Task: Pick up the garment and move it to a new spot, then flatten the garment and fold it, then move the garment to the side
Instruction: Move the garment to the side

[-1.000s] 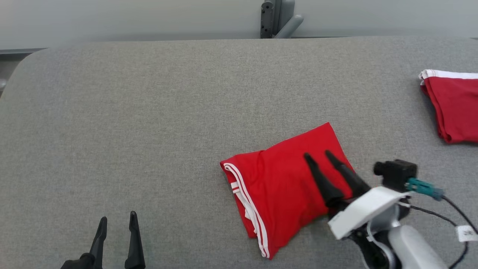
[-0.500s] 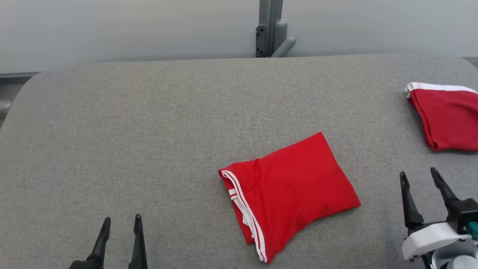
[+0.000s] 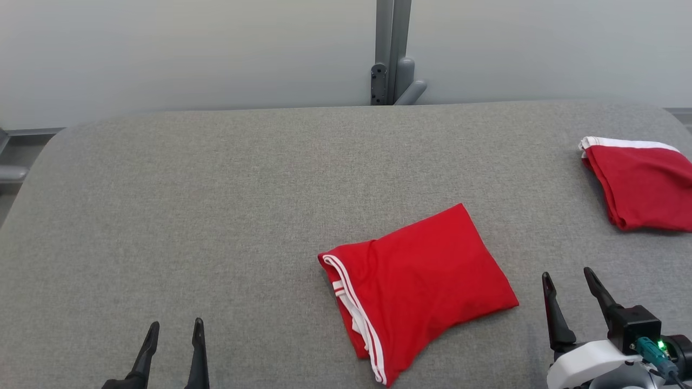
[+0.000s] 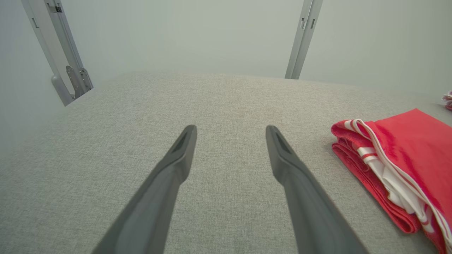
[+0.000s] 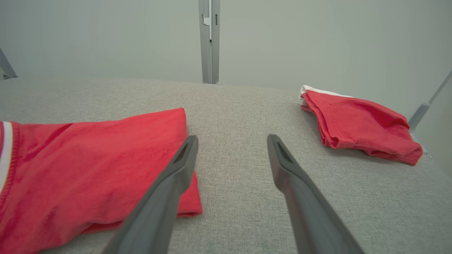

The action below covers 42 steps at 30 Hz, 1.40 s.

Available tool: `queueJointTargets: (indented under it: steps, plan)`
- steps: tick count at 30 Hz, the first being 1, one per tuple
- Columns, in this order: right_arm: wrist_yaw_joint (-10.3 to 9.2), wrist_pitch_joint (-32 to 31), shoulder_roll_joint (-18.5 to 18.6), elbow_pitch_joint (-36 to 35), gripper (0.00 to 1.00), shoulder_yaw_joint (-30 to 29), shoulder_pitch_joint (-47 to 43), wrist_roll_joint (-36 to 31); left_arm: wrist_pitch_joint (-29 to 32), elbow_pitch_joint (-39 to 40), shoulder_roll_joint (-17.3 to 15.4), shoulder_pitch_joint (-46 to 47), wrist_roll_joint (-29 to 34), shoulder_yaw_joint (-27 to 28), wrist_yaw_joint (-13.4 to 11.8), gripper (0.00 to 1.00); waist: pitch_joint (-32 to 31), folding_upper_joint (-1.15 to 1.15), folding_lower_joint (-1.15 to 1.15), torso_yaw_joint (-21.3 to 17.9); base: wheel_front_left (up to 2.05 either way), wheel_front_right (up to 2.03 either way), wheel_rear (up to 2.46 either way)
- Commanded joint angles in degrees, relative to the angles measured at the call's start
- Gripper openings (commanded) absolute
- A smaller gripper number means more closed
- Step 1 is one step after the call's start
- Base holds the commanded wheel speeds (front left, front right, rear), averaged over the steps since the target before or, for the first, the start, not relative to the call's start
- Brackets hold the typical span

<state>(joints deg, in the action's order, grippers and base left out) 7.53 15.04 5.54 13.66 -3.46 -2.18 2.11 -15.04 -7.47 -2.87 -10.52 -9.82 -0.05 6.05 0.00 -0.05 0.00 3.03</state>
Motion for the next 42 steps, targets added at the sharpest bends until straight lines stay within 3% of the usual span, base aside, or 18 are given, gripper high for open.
queueJointTargets:
  steps: [1, 10, 20, 23, 31, 32, 33, 34, 42]
  plan:
    - [-0.10, 0.16, -0.21, -0.06, 1.00, 0.16, -0.74, -0.21, -0.16, -0.06, -0.08, 0.76, -0.04, 0.14, 0.28, 1.00, 0.08, 0.05, 0.00, 0.07, 0.00, 0.00, 0.00]
    - [-0.09, -1.04, 0.27, 1.15, 1.00, 2.20, 5.71, 6.45, -0.16, 0.61, -0.08, 1.77, -0.87, -0.07, 0.40, 1.00, 2.10, 0.05, 0.00, 0.77, 0.00, 0.00, 0.00]
    - [-0.09, -26.71, 7.37, 6.06, 1.00, 14.16, 19.92, 10.86, -0.16, 0.34, -0.08, 4.47, -2.37, -1.64, 0.84, 1.00, 7.14, 0.05, 0.00, 2.79, 0.00, 0.00, 0.00]
    - [-0.10, -29.10, 8.80, 8.16, 1.00, 16.02, 21.55, 9.94, -0.16, 0.11, -0.07, 5.43, -2.90, -2.11, 0.84, 1.00, 7.89, 0.05, 0.00, 3.85, 0.00, 0.00, 0.00]
    - [-0.09, -31.22, 7.33, 15.74, 1.00, 17.40, 23.69, 12.80, -0.16, 0.34, -0.07, 5.99, -3.38, -2.55, 0.69, 1.00, 8.65, 0.05, 0.00, 4.45, 0.00, 0.00, 0.00]
    - [-0.09, -31.04, 7.13, 16.26, 0.67, 17.80, 24.21, 13.53, -0.16, 0.41, -0.07, 5.98, -3.44, -2.55, 0.59, 1.00, 8.71, 0.05, 0.00, 4.27, 0.00, 0.00, 0.00]
    - [-0.09, -30.54, 6.87, 16.69, 0.04, 17.81, 24.83, 14.39, -0.15, 0.47, -0.08, 6.03, -3.44, -2.47, 0.47, 1.00, 8.78, 0.05, 0.00, 4.00, 0.00, 0.00, 0.00]
    - [-0.09, -30.38, 6.77, 17.10, 0.00, 17.70, 25.47, 15.24, -0.16, 0.48, -0.08, 6.20, -3.48, -2.33, 0.41, 1.00, 8.85, 0.05, 0.00, 3.68, 0.00, 0.00, 0.00]
    - [-0.10, -27.67, 7.74, 16.79, 0.00, 16.17, 30.52, 21.30, -0.16, 1.74, -0.07, 6.22, -3.32, -0.82, 0.41, 1.00, 9.95, 0.05, 0.00, -2.61, 0.00, 0.00, 0.00]
